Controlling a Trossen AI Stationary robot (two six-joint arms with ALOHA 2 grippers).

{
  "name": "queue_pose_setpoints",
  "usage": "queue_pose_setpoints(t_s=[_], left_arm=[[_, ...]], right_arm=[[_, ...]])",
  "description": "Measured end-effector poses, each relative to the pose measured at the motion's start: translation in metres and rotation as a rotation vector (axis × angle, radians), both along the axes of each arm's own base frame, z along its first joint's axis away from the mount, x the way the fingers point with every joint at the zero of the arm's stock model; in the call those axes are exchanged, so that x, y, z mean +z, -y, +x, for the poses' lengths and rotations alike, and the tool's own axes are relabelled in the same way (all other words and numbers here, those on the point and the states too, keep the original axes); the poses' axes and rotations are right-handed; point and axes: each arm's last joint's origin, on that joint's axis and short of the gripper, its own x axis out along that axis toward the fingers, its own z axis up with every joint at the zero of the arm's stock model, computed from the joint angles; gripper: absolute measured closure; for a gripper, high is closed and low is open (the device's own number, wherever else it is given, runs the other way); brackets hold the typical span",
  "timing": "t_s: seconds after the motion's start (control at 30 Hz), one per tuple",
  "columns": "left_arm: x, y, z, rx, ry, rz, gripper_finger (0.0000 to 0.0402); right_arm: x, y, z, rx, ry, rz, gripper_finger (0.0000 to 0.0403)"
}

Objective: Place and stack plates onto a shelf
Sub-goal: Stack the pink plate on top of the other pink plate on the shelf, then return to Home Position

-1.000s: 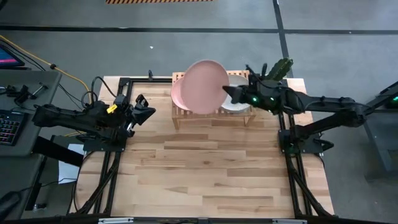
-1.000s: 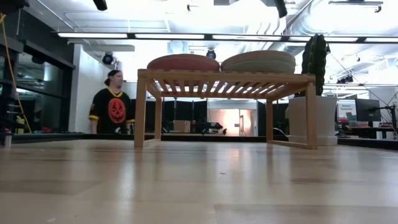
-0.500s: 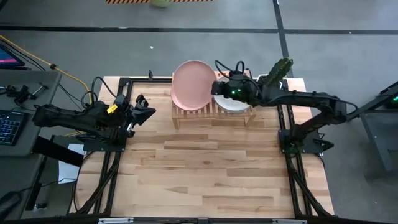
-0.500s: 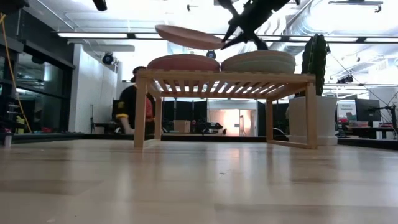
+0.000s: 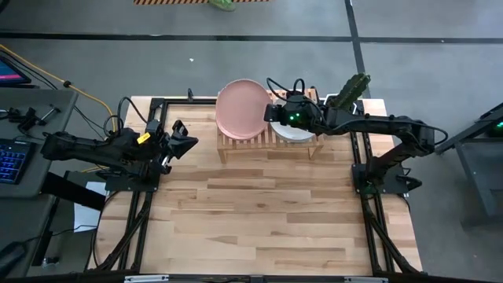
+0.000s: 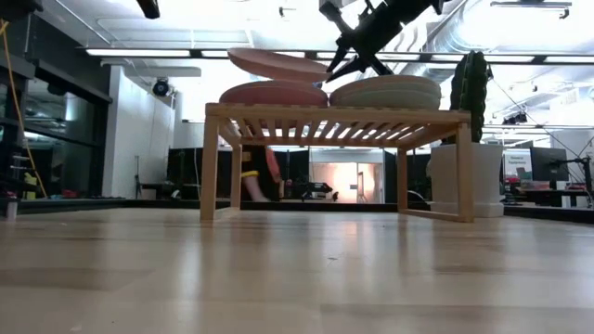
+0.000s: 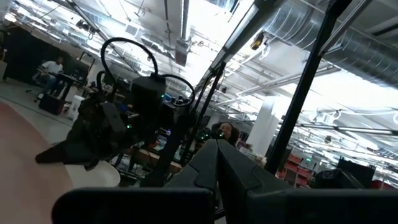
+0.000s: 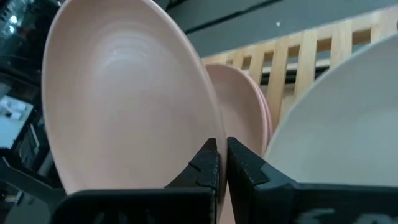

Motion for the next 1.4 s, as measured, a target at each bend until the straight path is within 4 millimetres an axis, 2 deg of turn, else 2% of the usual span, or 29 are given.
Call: queue_pose_setpoints(t_s=[0.2,0.53,0.67,0.87,1.0,1.23,1.4], left_arm=[[-0.001,-0.001,0.000,0.022,-0.012,-0.009,0.0401],[-0.001,-0.001,0.000,0.036,-0.015,-0.016,0.0401],[-0.001,-0.001,0.000,0.032,-0.015,-0.024,0.0401],[-0.002,-0.001,0.001,0.043,-0.017,-0.029,0.0401],[-0.002,-0.002,0.001,0.069,-0.025,-0.039,0.0402],[-0.002,-0.003,0.001,0.085,-0.026,-0.045,0.0402],[-0.002,-0.003,0.001,0.085,-0.027,-0.045,0.0401]], right_arm=[[-0.004,-0.001,0.001,0.030,-0.027,0.024,0.0376],[-0.010,0.000,0.005,0.059,-0.043,0.029,0.0263],[0.002,0.002,-0.007,0.099,-0.067,-0.028,0.0244],[0.020,-0.002,-0.034,0.133,-0.124,-0.077,0.0242],[0.031,-0.021,-0.048,0.249,-0.166,-0.109,0.0242],[0.045,-0.079,-0.070,0.511,-0.238,-0.244,0.0245],[0.041,-0.114,-0.096,0.604,-0.324,-0.289,0.0280]])
